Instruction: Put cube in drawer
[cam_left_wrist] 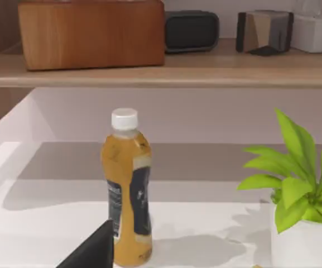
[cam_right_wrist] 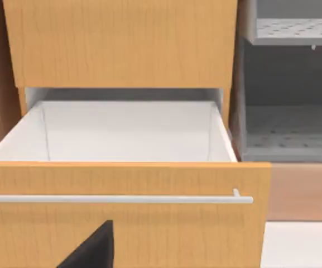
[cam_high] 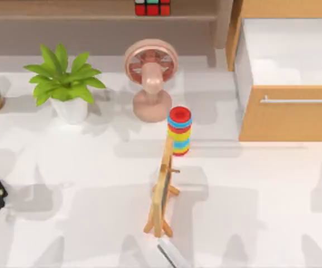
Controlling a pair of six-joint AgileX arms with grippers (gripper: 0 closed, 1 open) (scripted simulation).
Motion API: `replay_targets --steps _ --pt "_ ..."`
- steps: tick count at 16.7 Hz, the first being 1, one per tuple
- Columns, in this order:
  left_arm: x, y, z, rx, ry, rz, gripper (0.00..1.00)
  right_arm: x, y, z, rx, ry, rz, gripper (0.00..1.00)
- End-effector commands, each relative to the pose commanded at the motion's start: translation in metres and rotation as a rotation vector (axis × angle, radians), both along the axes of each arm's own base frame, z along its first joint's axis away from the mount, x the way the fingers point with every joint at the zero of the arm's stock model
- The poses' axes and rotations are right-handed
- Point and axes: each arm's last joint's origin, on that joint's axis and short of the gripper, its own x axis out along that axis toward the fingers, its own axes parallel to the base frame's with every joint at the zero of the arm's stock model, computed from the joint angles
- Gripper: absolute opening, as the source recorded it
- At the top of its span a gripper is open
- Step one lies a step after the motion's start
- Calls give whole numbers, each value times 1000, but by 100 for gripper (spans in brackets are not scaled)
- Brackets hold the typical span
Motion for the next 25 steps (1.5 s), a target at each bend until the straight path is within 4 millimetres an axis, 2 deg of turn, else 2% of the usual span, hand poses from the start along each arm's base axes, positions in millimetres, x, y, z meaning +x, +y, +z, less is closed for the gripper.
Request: replay_targets --steps 2,4,6,9,12,14,16,18,21,23,25 --pt "0 0 0 0 0 0 100 0 0 0 0 0 0 100" --pt "0 0 0 0 0 0 100 0 1 9 0 -13 2 100" --pt "0 0 0 0 0 0 100 2 4 28 1 -37 4 100" --pt "0 0 0 0 0 0 100 13 11 70 5 -72 4 100" --pt "0 0 0 0 0 0 100 44 26 116 10 -80 1 100" --pt "0 0 0 0 0 0 100 78 46 140 10 -68 0 100" --pt "0 0 0 0 0 0 100 120 74 152 4 -44 0 100" --pt "0 0 0 0 0 0 100 165 113 150 -6 -14 2 100" --pt "0 0 0 0 0 0 100 221 181 123 -26 21 6 100" --pt "0 0 0 0 0 0 100 247 227 95 -37 34 7 100" --pt "0 0 0 0 0 0 100 263 267 66 -40 36 6 100"
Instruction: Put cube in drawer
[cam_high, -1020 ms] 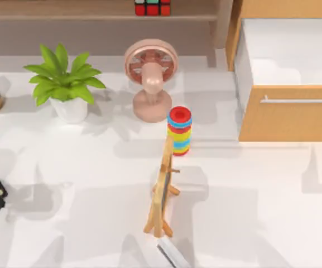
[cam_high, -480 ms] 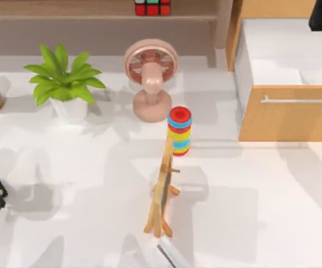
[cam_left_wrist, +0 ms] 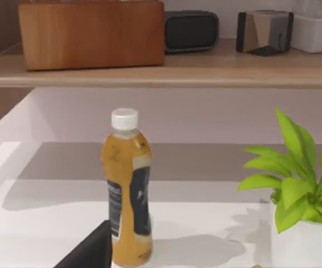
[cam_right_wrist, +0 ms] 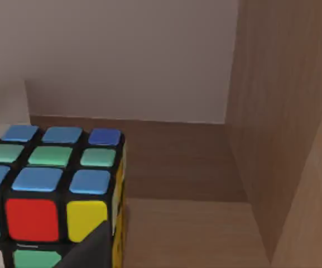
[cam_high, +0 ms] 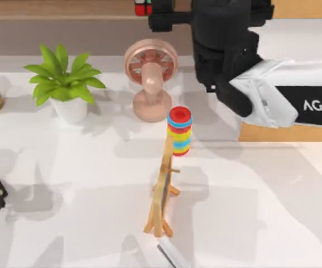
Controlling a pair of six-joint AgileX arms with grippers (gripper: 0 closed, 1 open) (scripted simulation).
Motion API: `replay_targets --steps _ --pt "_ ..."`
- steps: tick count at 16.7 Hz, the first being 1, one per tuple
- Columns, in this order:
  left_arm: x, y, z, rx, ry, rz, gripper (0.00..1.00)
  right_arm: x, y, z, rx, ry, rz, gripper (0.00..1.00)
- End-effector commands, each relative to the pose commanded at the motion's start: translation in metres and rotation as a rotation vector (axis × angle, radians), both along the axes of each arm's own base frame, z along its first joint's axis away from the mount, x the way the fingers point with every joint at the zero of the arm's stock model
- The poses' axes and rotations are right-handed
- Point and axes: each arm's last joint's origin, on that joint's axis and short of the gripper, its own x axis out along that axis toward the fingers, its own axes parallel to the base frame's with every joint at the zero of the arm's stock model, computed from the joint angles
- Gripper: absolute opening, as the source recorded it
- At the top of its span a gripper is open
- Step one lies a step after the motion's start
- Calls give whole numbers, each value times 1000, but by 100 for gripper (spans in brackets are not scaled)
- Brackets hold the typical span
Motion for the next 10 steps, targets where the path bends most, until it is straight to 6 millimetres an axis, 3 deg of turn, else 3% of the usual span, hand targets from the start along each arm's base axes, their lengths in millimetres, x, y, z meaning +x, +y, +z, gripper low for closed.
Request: replay_targets --steps 3,5,7,10 --pt "0 0 0 0 0 0 100 11 47 -37 12 -14 -6 100" --pt "0 0 0 0 0 0 100 13 68 -55 25 -25 -11 100" --pt "0 0 0 0 0 0 100 14 80 -65 37 -34 -15 100" --pt "0 0 0 0 0 0 100 15 82 -67 40 -37 -16 100"
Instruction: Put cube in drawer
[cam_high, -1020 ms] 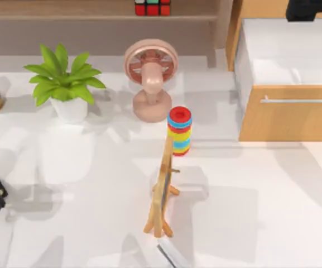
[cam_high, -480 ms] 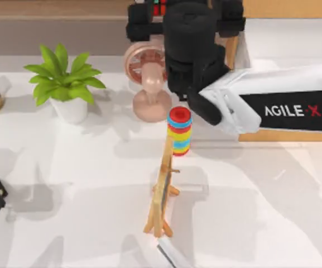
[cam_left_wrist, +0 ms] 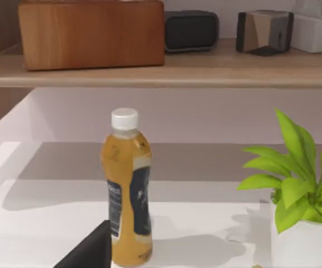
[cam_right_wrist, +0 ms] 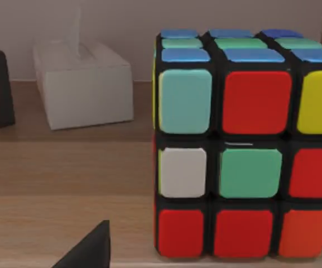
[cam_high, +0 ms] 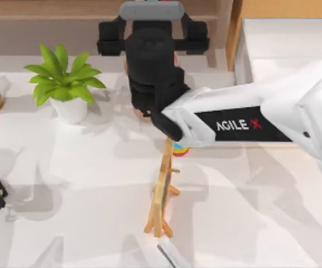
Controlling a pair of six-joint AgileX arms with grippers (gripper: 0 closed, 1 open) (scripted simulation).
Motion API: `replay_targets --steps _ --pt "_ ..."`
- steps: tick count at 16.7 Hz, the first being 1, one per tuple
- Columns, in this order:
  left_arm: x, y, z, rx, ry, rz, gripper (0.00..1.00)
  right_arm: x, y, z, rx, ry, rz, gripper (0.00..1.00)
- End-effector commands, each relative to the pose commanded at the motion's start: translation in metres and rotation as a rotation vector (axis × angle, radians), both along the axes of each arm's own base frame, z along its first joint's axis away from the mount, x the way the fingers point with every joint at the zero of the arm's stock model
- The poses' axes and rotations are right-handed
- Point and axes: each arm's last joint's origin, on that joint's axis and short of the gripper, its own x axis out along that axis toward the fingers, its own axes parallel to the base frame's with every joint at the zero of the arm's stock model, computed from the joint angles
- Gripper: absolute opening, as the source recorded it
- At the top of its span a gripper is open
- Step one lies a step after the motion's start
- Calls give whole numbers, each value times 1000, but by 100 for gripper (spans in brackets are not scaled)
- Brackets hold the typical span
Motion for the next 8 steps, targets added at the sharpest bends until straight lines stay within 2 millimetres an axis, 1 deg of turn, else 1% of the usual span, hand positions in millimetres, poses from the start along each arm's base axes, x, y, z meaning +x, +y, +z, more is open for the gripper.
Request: replay_targets --steps 5,8 --pt "0 0 0 0 0 0 100 4 -2 0 -2 2 -1 100" --pt "0 0 0 0 0 0 100 20 1 1 0 0 0 100"
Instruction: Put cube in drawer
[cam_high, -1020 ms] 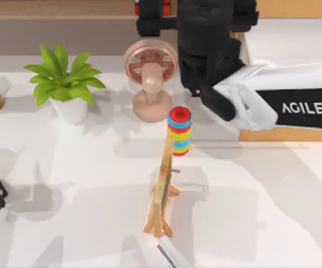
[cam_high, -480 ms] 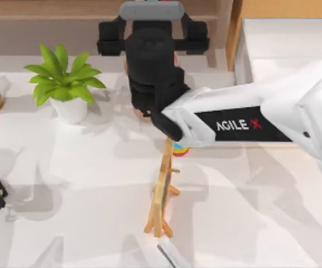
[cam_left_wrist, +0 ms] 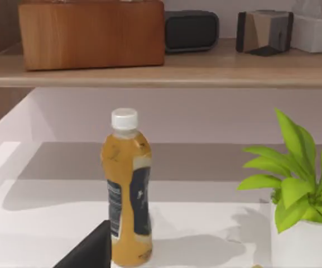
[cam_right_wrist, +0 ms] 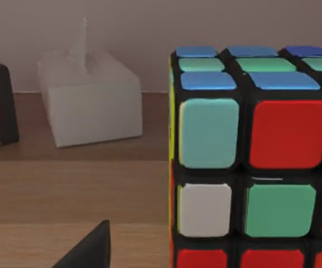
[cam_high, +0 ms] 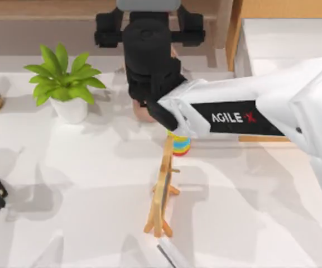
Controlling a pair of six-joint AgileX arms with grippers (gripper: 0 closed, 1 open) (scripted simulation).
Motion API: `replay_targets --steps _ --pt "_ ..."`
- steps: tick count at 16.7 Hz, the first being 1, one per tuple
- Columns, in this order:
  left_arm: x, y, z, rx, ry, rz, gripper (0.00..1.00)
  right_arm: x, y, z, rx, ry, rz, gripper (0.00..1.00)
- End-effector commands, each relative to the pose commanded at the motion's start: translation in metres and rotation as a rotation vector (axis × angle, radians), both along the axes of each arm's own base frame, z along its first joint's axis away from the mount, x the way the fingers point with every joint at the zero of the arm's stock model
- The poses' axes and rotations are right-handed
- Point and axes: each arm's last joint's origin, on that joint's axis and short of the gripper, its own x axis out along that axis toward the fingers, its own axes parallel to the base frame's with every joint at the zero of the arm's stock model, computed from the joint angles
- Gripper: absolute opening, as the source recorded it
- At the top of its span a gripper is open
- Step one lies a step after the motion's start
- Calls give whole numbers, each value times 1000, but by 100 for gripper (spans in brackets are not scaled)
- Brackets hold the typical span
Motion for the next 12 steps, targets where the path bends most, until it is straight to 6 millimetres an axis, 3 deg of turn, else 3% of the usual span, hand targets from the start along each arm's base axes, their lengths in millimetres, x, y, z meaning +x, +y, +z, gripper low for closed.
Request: replay_targets --steps 6,11,12 --pt "0 0 0 0 0 0 100 37 -1 0 0 0 0 100" --pt "0 0 0 0 0 0 100 40 -1 -1 0 0 0 100" --pt "0 0 0 0 0 0 100 40 -1 -1 0 0 0 92"
